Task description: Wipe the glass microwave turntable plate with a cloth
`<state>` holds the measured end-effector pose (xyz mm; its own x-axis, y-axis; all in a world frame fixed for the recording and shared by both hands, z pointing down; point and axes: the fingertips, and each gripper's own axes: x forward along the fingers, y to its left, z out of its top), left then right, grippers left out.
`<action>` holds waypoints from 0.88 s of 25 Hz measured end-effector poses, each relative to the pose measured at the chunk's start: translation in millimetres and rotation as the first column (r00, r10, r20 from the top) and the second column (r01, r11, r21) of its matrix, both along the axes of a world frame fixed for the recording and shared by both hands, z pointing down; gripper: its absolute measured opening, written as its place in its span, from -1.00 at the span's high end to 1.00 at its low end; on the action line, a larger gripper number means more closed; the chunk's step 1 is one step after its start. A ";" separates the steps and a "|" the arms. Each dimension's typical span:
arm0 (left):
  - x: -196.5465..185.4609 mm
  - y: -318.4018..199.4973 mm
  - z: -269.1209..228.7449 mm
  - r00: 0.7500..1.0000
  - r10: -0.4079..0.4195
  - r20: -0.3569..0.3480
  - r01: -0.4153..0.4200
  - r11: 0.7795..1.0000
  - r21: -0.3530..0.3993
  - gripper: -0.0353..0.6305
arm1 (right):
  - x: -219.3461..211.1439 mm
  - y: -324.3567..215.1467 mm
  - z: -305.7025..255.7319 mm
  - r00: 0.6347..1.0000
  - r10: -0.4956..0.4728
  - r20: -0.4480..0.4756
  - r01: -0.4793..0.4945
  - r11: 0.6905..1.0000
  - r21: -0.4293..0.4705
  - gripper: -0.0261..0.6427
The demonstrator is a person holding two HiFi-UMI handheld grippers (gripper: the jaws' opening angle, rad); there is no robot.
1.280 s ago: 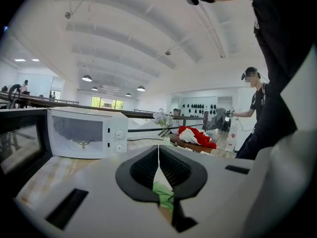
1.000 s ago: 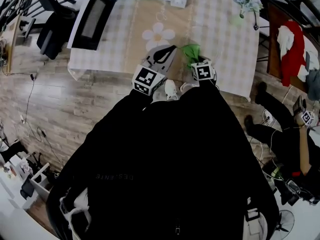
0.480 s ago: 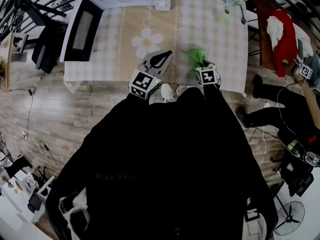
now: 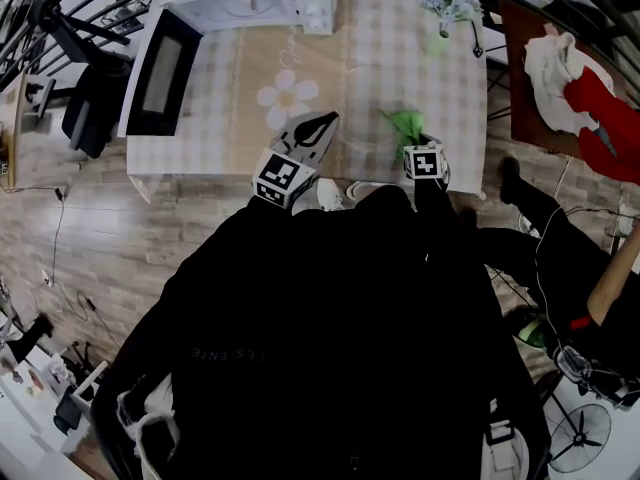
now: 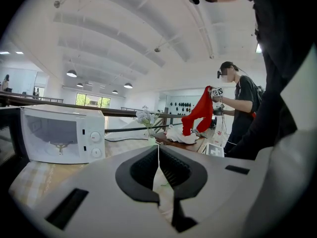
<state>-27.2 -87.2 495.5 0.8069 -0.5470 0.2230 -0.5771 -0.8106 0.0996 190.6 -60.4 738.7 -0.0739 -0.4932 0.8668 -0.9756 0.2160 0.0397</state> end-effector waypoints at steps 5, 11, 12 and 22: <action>5.1 0.4 -1.5 1.000 0.017 0.000 -0.017 1.000 -0.002 0.83 | 23.1 1.8 -27.0 0.994 0.086 0.073 -0.092 0.993 0.075 0.60; 19.0 -2.3 -8.4 0.999 0.049 0.001 -0.049 0.999 0.016 0.83 | 11.6 -1.5 -91.4 0.965 0.068 0.252 -0.133 0.959 0.251 0.60; 21.2 -1.7 -11.7 0.999 0.055 -0.001 -0.055 0.998 0.023 0.83 | 6.5 -1.2 -105.8 0.960 0.054 0.276 -0.135 0.949 0.285 0.60; 28.5 17.5 -58.5 0.995 0.093 -0.040 -0.090 0.993 0.070 0.83 | -61.1 9.1 -249.5 0.912 -0.217 0.347 -0.040 0.796 0.604 0.60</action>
